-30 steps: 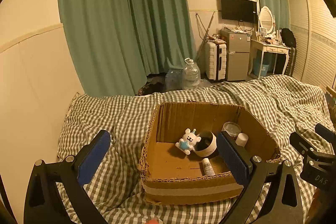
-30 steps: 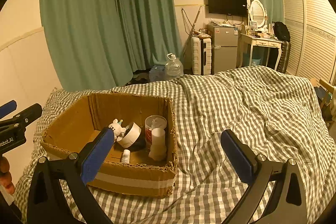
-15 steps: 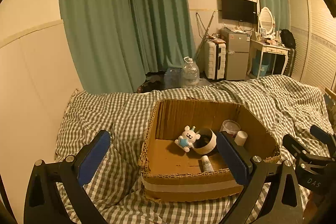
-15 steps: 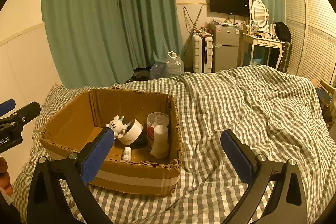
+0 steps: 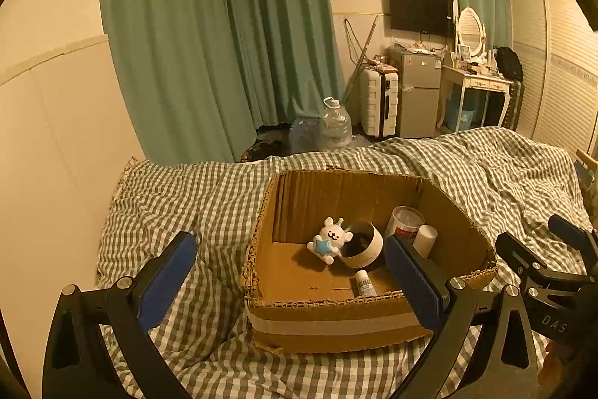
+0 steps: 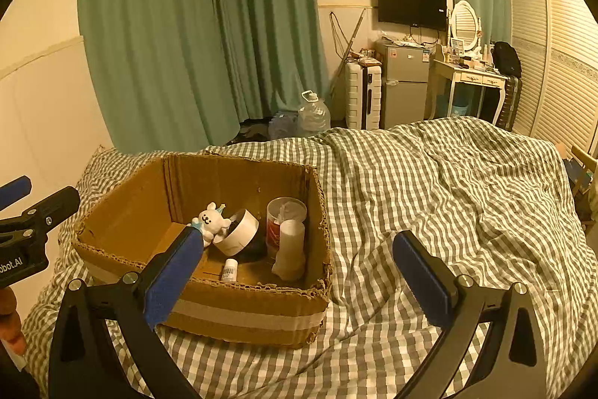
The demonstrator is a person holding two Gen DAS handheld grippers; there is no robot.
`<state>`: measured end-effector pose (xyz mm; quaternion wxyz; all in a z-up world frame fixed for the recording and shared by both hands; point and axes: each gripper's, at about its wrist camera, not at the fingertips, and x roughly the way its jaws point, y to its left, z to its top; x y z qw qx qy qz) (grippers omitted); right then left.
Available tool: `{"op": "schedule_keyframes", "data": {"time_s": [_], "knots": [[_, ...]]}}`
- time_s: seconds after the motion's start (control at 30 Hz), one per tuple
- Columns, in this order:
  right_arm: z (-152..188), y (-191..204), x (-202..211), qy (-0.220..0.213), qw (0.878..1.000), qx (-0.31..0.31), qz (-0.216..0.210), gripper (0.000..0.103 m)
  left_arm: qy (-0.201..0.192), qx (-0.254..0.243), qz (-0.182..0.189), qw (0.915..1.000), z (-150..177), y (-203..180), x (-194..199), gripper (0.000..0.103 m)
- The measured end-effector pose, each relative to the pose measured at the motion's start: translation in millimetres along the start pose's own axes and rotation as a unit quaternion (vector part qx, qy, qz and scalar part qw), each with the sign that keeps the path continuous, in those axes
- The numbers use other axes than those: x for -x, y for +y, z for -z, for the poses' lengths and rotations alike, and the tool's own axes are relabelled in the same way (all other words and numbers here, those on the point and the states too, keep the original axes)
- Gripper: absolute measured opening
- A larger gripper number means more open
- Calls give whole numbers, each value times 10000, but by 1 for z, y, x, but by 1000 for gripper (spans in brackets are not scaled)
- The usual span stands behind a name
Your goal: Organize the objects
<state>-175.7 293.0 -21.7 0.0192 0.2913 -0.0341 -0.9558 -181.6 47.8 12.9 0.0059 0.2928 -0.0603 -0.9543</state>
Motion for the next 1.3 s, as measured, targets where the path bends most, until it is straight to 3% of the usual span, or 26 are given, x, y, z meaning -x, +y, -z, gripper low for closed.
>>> {"op": "schedule_keyframes", "data": {"time_s": [1.13,1.3], "knots": [[6,7,-6,94,9999,71,21,102,196,-113,9,9997,6,-2,-6,103],[6,9,-7,93,9999,93,23,102,86,-137,-68,9998,5,-2,-2,103]]}}
